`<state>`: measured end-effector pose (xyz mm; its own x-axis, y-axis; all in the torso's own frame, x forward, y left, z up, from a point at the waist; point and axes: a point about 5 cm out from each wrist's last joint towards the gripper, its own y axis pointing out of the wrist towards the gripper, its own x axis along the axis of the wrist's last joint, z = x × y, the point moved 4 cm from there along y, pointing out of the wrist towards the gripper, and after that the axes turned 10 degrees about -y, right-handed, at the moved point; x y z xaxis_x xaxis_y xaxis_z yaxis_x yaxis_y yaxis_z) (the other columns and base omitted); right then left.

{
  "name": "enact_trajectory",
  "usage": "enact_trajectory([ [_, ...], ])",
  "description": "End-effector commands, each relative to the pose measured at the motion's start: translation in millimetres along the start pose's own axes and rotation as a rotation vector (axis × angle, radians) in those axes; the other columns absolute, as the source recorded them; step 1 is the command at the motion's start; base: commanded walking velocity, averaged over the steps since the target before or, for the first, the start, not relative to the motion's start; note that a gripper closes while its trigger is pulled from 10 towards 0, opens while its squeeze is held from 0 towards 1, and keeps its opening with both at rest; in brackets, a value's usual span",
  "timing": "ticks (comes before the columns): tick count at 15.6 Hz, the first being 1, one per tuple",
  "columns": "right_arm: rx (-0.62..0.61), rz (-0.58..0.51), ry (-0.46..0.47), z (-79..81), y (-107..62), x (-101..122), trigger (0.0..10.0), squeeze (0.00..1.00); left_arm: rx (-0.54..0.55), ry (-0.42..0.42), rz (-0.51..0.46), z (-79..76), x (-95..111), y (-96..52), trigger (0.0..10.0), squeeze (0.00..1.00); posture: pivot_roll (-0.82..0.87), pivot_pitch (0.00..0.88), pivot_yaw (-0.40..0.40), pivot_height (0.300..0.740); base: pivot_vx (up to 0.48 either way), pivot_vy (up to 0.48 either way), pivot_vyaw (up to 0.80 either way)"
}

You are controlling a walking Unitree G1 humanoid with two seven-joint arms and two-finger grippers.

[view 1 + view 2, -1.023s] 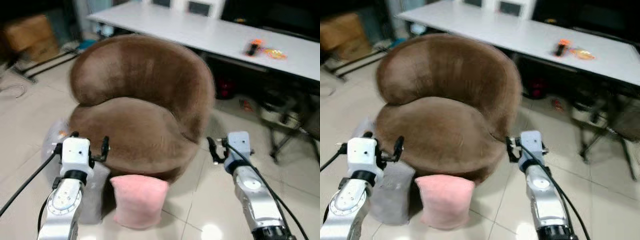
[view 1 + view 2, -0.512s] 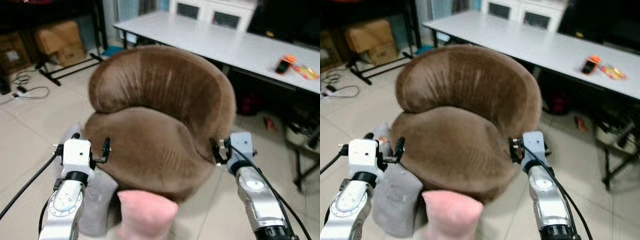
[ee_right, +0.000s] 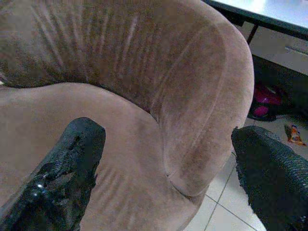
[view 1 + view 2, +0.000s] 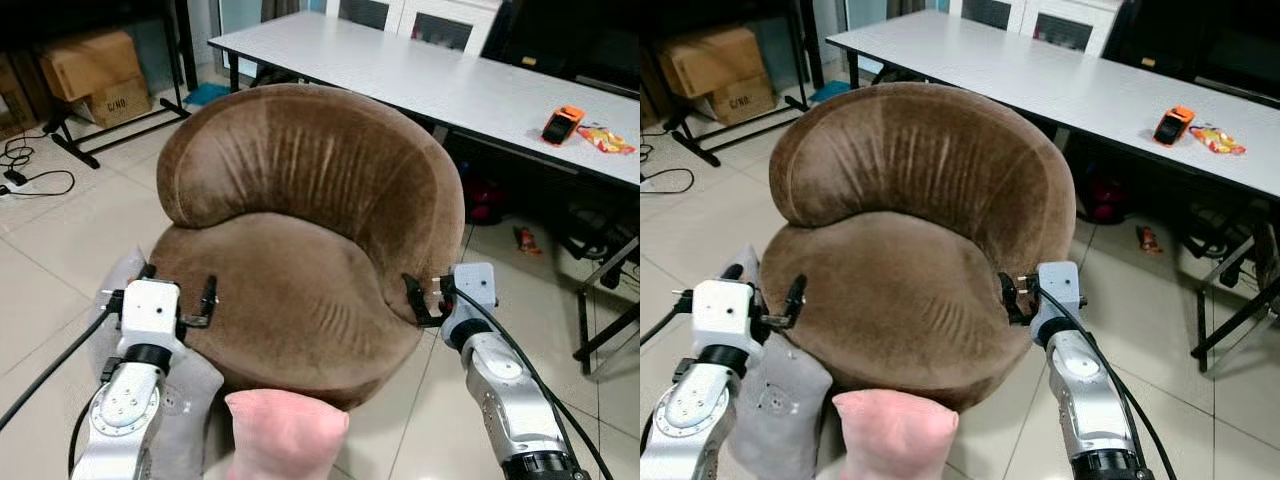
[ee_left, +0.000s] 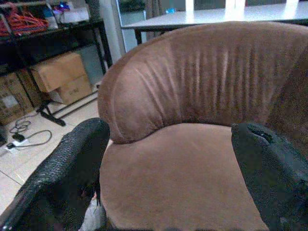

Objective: Move the pillow to the sofa from floor

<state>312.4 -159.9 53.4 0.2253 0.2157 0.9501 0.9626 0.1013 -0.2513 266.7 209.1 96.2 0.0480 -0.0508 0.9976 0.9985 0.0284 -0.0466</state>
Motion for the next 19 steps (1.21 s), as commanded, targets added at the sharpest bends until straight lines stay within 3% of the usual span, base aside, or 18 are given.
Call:
enact_trajectory([
  [1,0.006,-0.022,0.01,0.0,0.0,4.2,10.0,0.0,0.003,0.008,0.01,1.2,-3.8,-0.7,10.0,0.0,0.06,0.0,-0.085,0.69,0.0,0.0,0.0],
  [7,0.018,-0.024,0.025,2.1,1.1,5.4,10.0,0.0,0.024,0.002,-0.011,1.8,-1.8,-0.3,10.0,0.0,0.06,0.0,-0.092,0.655,0.0,0.0,0.0],
  [13,0.002,0.001,0.036,-2.8,3.9,4.2,10.0,0.0,0.029,-0.01,-0.03,3.8,0.4,-0.5,10.0,0.0,0.06,0.0,-0.097,0.655,0.0,0.0,0.0],
  [16,0.017,0.0,-0.002,-0.7,4.9,5.6,10.0,0.0,0.032,-0.017,-0.034,4.2,0.6,-0.7,10.0,0.0,0.05,0.0,-0.098,0.655,0.172,0.0,0.0],
  [19,0.022,-0.001,-0.008,0.0,6.0,6.9,10.0,0.0,0.035,-0.02,-0.036,5.0,0.2,-0.5,10.0,0.0,0.05,0.0,-0.099,0.655,0.287,0.0,0.77],
])
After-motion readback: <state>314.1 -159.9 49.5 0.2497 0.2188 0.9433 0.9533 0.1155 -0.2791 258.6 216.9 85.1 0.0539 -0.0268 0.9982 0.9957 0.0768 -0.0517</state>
